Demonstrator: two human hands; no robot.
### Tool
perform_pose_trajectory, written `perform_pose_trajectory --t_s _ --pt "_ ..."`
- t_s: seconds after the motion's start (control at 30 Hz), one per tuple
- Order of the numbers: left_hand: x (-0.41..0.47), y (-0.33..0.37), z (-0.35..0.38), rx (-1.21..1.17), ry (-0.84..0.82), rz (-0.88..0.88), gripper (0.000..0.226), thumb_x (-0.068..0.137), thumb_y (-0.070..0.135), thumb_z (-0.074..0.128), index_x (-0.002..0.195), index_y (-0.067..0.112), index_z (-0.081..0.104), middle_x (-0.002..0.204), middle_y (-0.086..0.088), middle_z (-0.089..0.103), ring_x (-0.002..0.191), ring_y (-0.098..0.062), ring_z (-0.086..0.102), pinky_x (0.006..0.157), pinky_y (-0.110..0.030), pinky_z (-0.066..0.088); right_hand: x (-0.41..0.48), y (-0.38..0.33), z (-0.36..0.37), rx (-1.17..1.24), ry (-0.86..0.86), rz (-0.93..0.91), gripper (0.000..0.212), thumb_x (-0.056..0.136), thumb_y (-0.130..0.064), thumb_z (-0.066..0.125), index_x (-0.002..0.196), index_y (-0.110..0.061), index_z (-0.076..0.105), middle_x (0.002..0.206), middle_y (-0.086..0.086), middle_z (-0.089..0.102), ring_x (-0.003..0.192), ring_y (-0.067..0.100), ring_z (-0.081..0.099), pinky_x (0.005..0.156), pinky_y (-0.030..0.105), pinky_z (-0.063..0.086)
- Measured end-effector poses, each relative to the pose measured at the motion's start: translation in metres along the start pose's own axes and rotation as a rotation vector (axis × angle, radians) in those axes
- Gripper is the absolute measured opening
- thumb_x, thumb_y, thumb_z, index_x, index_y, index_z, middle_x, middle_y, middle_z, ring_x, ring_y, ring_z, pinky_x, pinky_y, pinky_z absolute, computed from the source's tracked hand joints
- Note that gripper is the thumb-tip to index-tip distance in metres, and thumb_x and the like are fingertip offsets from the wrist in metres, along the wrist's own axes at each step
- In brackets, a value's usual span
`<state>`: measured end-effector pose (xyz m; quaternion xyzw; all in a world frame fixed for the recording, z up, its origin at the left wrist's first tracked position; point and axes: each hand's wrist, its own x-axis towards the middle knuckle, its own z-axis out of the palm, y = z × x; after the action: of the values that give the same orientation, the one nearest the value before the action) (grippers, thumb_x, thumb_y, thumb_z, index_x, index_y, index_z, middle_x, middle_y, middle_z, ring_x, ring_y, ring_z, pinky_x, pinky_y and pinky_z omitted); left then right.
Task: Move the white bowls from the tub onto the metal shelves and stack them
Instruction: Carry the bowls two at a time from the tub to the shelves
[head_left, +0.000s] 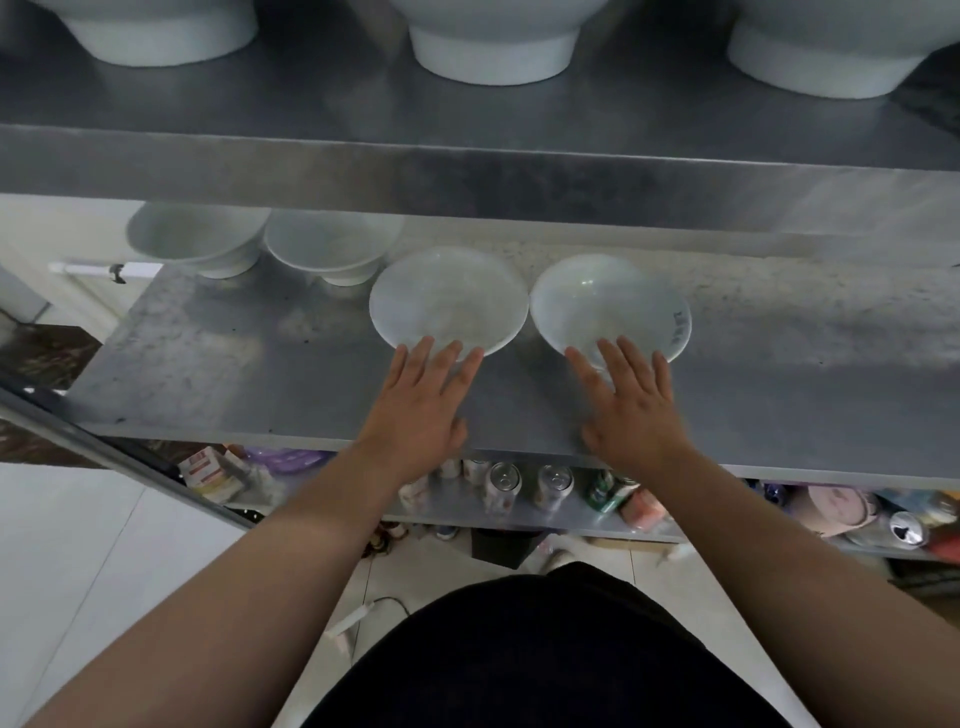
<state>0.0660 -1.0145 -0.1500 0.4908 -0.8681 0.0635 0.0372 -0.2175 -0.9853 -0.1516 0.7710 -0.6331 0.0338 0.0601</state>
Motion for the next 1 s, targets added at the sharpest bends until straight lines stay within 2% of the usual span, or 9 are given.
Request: perform_pose_trajectory --t_s 0.23,0.5,0.8,1.0 --pt "0.057 -0.013 0.002 -0.001 -0.048 -0.013 0.089 0.087 0.044 0.052 0.156 0.022 0.001 0.162 -0.008 0.013 0.148 -0.039 0.008 0.12 -0.054 0.003 0.042 0.022 0.002 0.047 0.023 0.006 0.091 0.082 -0.039 0.063 0.154 -0.036 0.008 0.16 0.012 0.016 0.149 0.033 0.005 0.117 0.054 -0.003" --pt "0.099 -0.018 0.002 0.002 -0.066 -0.009 0.092 0.085 0.045 0.054 0.156 0.025 -0.001 0.162 -0.008 0.013 0.147 -0.038 0.01 0.12 -0.055 0.006 0.074 0.038 0.005 0.055 0.003 0.024 0.084 0.088 -0.044 0.053 0.155 -0.035 0.002 0.162 0.011 0.01 0.15 0.03 -0.002 0.119 0.055 -0.003" --pt "0.127 -0.02 0.001 0.022 -0.099 -0.033 0.093 0.083 0.044 0.055 0.156 0.027 0.001 0.16 -0.006 0.018 0.145 -0.036 0.019 0.118 -0.053 0.013 0.082 0.05 0.006 0.024 -0.001 -0.013 0.086 0.088 -0.049 0.052 0.154 -0.038 -0.003 0.163 0.007 0.007 0.151 0.026 -0.002 0.119 0.05 -0.003" --pt "0.132 -0.022 0.004 0.032 -0.101 -0.037 0.094 0.082 0.044 0.056 0.156 0.027 -0.001 0.16 -0.005 0.017 0.144 -0.036 0.019 0.118 -0.054 0.013 0.102 0.048 0.004 0.018 -0.08 0.028 0.091 0.088 -0.049 0.054 0.153 -0.038 -0.008 0.163 0.007 0.003 0.15 0.024 -0.006 0.119 0.049 -0.004"
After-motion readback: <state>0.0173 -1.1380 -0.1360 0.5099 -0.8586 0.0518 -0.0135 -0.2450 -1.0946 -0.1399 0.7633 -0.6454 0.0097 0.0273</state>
